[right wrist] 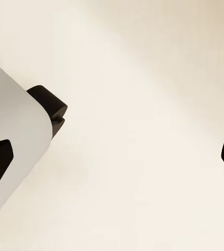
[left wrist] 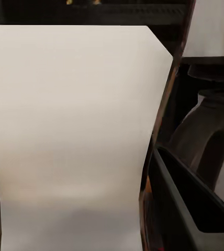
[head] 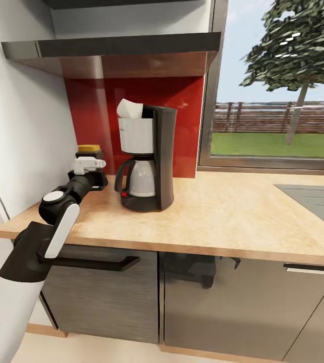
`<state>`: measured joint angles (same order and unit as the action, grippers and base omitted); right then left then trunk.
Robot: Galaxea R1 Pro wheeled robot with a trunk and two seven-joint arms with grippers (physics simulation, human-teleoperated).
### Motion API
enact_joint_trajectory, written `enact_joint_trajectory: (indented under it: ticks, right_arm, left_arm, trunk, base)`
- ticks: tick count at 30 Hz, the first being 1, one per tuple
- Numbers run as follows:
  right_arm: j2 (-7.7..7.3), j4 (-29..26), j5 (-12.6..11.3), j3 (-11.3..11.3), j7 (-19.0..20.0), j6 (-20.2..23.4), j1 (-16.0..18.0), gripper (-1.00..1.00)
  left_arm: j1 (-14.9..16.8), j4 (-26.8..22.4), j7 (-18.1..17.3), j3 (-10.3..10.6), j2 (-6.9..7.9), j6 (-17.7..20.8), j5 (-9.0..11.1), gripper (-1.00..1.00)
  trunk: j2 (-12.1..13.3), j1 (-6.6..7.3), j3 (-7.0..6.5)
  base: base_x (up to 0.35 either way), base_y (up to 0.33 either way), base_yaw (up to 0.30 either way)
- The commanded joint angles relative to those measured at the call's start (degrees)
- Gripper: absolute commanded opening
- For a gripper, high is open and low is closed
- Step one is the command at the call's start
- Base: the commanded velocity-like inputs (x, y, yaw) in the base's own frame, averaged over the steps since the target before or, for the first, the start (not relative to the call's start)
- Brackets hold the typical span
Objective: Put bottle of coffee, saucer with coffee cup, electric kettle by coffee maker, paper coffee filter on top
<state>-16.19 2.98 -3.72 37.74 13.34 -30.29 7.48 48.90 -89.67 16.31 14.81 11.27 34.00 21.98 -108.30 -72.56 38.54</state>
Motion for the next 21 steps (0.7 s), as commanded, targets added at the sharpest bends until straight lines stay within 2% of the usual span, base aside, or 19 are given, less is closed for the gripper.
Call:
enact_joint_trajectory:
  ticks: [1,3,5,6,7,9,11,14,16,19,21]
  right_arm:
    - [0.02,0.18,-0.41,0.14,0.37,-0.3,0.08,1.0]
    - [0.02,0.18,-0.41,0.14,0.37,-0.3,0.08,1.0]
    - [0.02,0.18,-0.41,0.14,0.37,-0.3,0.08,1.0]
    - [0.02,0.18,-0.41,0.14,0.37,-0.3,0.08,1.0]
    - [0.02,0.18,-0.41,0.14,0.37,-0.3,0.08,1.0]
    - [0.02,0.18,-0.41,0.14,0.37,-0.3,0.08,1.0]
    - [0.02,0.18,-0.41,0.14,0.37,-0.3,0.08,1.0]
    - [0.02,0.18,-0.41,0.14,0.37,-0.3,0.08,1.0]
    - [0.02,0.18,-0.41,0.14,0.37,-0.3,0.08,1.0]
    - [0.02,0.18,-0.41,0.14,0.37,-0.3,0.08,1.0]
    - [0.02,0.18,-0.4,0.14,0.37,-0.3,0.08,1.0]
  left_arm:
    - [0.06,-0.07,-1.58,0.0,0.18,1.1,0.25,-1.0]
    - [0.06,-0.07,-4.24,-0.77,0.82,2.54,0.25,-1.0]
    - [0.06,-0.07,-7.43,-2.78,1.74,3.38,0.25,-1.0]
    - [0.06,-0.07,-10.51,-4.6,2.44,3.72,0.25,-1.0]
    - [0.06,-0.07,-12.4,-5.5,2.86,3.84,0.25,-1.0]
    - [0.06,-0.07,-20.1,-7.96,4.89,4.17,0.22,-1.0]
    - [0.06,-0.07,-23.64,-8.81,6.44,4.29,0.19,-1.0]
    - [0.06,0.05,-27.16,-9.45,8.22,4.39,0.17,-1.0]
    - [0.06,0.11,-28.96,-9.41,8.4,4.4,0.17,-1.0]
    - [0.06,0.27,-34.03,-9.38,8.82,4.4,-0.02,-1.0]
    - [0.06,0.35,-36.52,-9.37,10.57,4.43,-0.07,-1.0]
  trunk:
    - [-0.03,0.01,0.06]
    - [-0.03,0.01,0.06]
    - [-0.03,0.01,0.06]
    - [-0.03,0.01,0.06]
    - [-0.03,0.01,0.06]
    - [-0.03,0.01,0.06]
    - [-0.03,0.01,0.06]
    - [-0.03,0.01,0.06]
    - [-0.03,0.01,0.06]
    - [-0.03,0.01,0.06]
    - [-0.03,0.01,0.06]
  base:
    - [0.0,0.0,0.0]
    - [0.0,0.0,0.0]
    - [0.0,0.0,0.0]
    - [0.0,0.0,0.0]
    - [0.0,0.0,0.0]
    - [0.0,0.0,0.0]
    - [0.0,0.0,0.0]
    - [0.0,0.0,0.0]
    - [0.0,0.0,0.0]
    - [0.0,0.0,0.0]
    - [0.0,0.0,0.0]
